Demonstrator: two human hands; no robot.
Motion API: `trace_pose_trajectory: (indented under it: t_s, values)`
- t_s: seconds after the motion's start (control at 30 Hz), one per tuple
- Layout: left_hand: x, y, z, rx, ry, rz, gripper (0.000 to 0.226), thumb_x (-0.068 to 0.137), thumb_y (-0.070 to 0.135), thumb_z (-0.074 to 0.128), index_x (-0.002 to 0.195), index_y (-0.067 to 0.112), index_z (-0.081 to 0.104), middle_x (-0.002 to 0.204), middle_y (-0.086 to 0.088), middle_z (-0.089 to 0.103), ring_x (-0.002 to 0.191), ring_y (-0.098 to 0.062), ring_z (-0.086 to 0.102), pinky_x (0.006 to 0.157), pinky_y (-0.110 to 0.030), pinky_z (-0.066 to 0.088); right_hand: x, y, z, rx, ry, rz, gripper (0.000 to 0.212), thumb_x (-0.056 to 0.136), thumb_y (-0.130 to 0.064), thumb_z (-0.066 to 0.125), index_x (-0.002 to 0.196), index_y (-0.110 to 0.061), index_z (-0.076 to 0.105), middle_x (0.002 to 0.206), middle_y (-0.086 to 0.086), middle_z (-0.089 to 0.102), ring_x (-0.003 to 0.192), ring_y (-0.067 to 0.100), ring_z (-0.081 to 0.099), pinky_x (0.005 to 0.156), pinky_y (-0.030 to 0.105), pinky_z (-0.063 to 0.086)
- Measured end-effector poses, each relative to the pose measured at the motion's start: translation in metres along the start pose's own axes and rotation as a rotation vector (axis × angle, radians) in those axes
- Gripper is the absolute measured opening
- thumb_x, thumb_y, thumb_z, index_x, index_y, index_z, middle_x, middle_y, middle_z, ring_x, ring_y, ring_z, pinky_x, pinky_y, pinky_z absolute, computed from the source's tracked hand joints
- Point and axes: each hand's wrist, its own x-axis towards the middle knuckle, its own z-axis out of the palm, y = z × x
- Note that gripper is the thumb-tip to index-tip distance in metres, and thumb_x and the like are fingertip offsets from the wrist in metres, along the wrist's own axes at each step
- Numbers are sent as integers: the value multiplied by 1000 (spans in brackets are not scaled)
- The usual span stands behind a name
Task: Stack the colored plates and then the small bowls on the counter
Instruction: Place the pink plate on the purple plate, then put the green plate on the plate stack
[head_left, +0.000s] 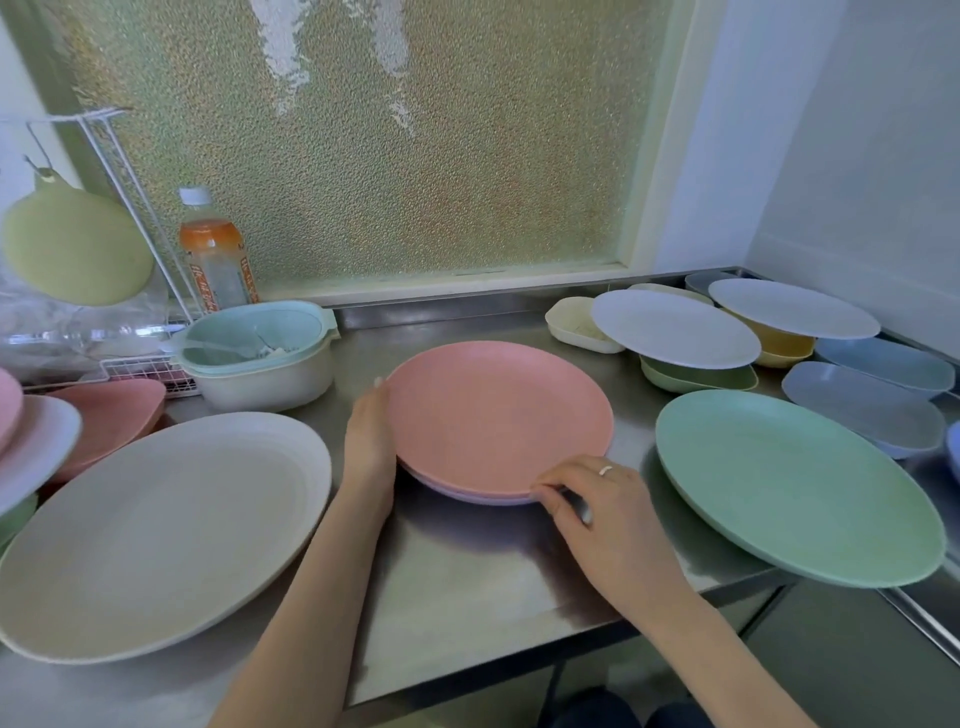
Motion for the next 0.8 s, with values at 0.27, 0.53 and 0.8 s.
trace_pose_trajectory:
  t_s: [0.27, 0.53, 0.8]
  values:
    - [-4, -5, 4, 10, -11, 110, 32, 80, 4, 36, 90, 14, 64, 85, -1, 67, 80, -18, 58, 73, -31, 47, 1, 4, -3, -70, -49, 29, 11, 92, -31, 51, 87, -30, 61, 90, -18, 64, 93, 7, 55, 109, 33, 11]
    - [2, -7, 5, -9, -18, 92, 44, 82, 7, 35, 109, 21, 66, 107, -2, 70, 98, -19, 64, 88, -36, 51, 1, 15, -45, -262, 94, 315, 35, 89, -48, 46, 122, -37, 54, 127, -10, 59, 126, 11, 46, 114, 48, 1]
    - [-6, -4, 10, -5, -75, 119, 31, 81, 4, 39, 93, 13, 67, 86, 0, 68, 76, -14, 58, 70, -27, 47, -22, 36, -49, -545, -24, 505, 25, 94, -26, 49, 112, -23, 66, 92, 1, 73, 93, 20, 66, 115, 45, 9]
